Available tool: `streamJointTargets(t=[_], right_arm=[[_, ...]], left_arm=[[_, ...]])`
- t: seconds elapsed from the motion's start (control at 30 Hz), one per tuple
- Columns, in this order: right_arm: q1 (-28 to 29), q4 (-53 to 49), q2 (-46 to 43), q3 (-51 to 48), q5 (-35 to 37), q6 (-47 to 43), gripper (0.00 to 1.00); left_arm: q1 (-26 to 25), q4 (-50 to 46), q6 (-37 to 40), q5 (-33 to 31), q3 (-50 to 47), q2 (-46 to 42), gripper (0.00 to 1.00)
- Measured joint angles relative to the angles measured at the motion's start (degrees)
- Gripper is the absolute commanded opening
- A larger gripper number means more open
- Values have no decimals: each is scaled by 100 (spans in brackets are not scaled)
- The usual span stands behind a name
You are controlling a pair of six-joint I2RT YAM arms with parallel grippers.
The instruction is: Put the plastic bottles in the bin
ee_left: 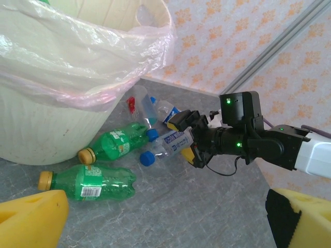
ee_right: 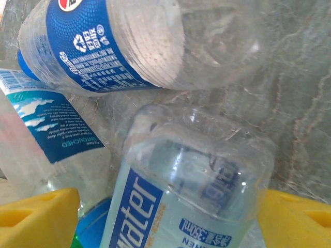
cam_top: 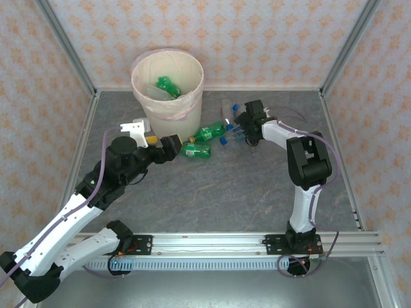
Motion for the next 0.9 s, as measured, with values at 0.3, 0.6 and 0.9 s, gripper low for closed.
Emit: streamJointTargets(t=[0.3,0.6,0.9], right_arm=[[0,-168,345,304,-17,-181,74],[0,-17,-92,-282,116,-321,64],[2,-22,-1325,-778,544,-549,64]], left_arm=[[0,-2,-2,-2,-37,-24,99],[0,-4,-2,-50,-48,-24,99],[0,-2,-46,-216,-48,-24,99]])
